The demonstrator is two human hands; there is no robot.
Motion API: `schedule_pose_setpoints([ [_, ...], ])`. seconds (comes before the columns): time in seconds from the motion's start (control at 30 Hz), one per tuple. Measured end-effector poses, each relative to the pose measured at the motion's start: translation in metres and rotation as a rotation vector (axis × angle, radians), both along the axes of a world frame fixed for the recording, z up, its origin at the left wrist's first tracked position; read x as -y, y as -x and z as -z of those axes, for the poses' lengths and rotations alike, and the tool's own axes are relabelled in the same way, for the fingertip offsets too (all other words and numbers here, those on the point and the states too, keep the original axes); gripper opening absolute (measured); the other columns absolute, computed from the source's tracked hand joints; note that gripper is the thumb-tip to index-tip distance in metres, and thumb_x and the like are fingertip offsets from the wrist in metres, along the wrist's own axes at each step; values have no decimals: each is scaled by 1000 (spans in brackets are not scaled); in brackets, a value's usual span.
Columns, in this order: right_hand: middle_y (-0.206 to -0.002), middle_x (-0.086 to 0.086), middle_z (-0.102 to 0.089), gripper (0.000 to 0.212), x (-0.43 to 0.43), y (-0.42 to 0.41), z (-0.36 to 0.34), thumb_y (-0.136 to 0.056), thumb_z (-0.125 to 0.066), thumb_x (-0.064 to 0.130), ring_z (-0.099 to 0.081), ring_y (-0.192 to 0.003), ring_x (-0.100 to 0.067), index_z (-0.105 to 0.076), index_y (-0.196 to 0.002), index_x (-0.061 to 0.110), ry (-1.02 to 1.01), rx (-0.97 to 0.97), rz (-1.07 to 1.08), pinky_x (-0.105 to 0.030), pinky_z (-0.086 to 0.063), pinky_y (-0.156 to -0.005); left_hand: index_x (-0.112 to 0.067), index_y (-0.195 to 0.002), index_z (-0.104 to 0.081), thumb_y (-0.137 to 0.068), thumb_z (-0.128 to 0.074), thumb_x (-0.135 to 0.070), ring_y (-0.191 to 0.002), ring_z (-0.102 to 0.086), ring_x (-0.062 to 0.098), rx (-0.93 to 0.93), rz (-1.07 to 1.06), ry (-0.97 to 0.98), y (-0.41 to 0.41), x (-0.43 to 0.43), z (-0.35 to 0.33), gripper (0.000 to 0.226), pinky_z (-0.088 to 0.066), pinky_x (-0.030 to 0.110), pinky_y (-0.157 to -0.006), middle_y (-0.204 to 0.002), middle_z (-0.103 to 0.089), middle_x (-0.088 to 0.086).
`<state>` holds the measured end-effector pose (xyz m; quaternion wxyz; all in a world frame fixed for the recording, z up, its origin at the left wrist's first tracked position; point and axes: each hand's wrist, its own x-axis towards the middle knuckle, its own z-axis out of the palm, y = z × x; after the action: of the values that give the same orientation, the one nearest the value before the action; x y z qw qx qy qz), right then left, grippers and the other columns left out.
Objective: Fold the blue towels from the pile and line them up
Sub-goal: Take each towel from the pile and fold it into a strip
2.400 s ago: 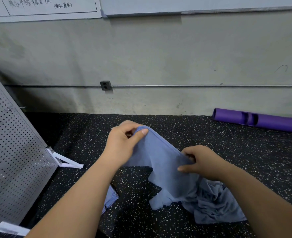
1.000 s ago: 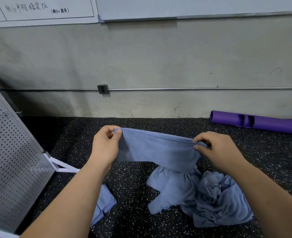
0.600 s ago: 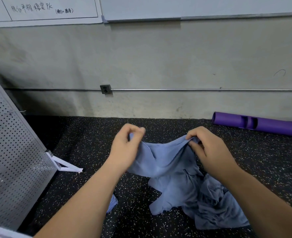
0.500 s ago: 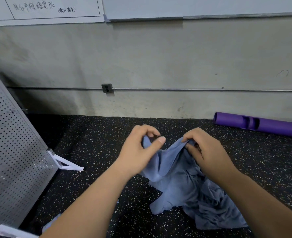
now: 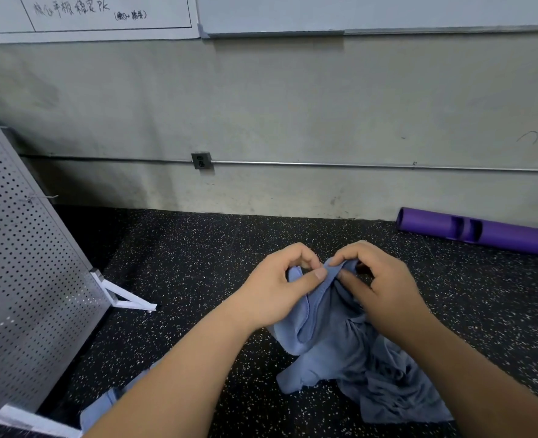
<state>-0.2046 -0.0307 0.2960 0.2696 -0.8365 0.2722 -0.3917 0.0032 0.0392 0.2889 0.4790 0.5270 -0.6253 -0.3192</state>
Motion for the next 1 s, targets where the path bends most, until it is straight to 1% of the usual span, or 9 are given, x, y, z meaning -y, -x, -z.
schedule_pose_setpoints([
  [0.07, -104, 12, -71, 23, 0, 0, -1, -95, -72, 8, -69, -102, -13, -71, -102, 30, -26, 11, 1, -24, -52, -87, -12, -103, -68, -102, -70, -17, -109, -71, 19, -39, 31, -26, 0, 0, -1, 6, -53, 41, -102, -108, -76, 1],
  [0.23, -104, 13, -72, 24, 2, 2, 1, -94, -75, 9, -69, -100, -14, -72, -101, 32, -48, -27, 23, -30, -53, -86, -17, -101, -74, -99, -73, -17, -89, -69, 12, 17, 3, -43, 0, 0, 2, 2, -56, 37, -91, -95, -76, -2],
  [0.37, -112, 14, -67, 24, 3, 1, 3, -89, -81, 10, -68, -105, -14, -72, -99, 31, 10, 1, 66, -32, -55, -91, -19, -94, -79, -96, -78, -19, -82, -68, 3, 9, -77, -43, 0, -1, 3, 2, -52, 22, -81, -88, -76, -9],
  [0.43, -115, 12, -64, 19, 5, 1, 2, -87, -84, 16, -66, -109, -12, -73, -98, 28, 68, 39, 131, -31, -54, -95, -18, -94, -80, -96, -79, -20, -82, -69, 4, -40, -115, -50, 0, 0, 4, 3, -54, 22, -81, -88, -77, -7],
  [0.53, -108, 17, -67, 14, 7, 4, 0, -89, -83, 21, -66, -106, -13, -76, -97, 29, 83, 65, 177, -33, -54, -93, -15, -94, -81, -96, -79, -16, -84, -71, 8, -146, -167, -69, 0, 0, 3, 3, -58, 27, -84, -91, -79, 1],
  [0.63, -105, 21, -69, 15, 5, 4, -1, -94, -78, 19, -66, -103, -10, -77, -102, 32, 72, 70, 191, -26, -53, -91, -14, -94, -81, -96, -78, -17, -85, -70, 7, -173, -206, -62, 0, 0, 2, 5, -55, 21, -82, -91, -78, 1],
  [0.77, -106, 14, -69, 16, 2, 4, -7, -98, -73, 9, -68, -103, -11, -78, -108, 21, 187, 90, 156, -20, -51, -89, -18, -91, -81, -96, -78, -19, -85, -71, 6, -205, -270, -78, -1, 1, 2, 6, -54, 21, -79, -89, -79, -6],
  [0.93, -100, 13, -74, 26, -5, 4, -10, -92, -79, 5, -73, -96, -14, -78, -110, 24, 43, 138, 85, -18, -55, -86, -20, -90, -81, -96, -77, -18, -90, -72, 8, -206, -334, -70, 0, 2, 3, 7, -57, 28, -87, -92, -79, -8],
  [1.0, -98, 11, -77, 28, -2, 2, -7, -91, -80, 5, -74, -96, -13, -78, -108, 26, -37, 163, 85, -18, -56, -86, -18, -91, -80, -96, -77, -17, -89, -72, 8, -206, -329, -63, 0, 1, 2, 7, -57, 27, -86, -92, -79, -7],
])
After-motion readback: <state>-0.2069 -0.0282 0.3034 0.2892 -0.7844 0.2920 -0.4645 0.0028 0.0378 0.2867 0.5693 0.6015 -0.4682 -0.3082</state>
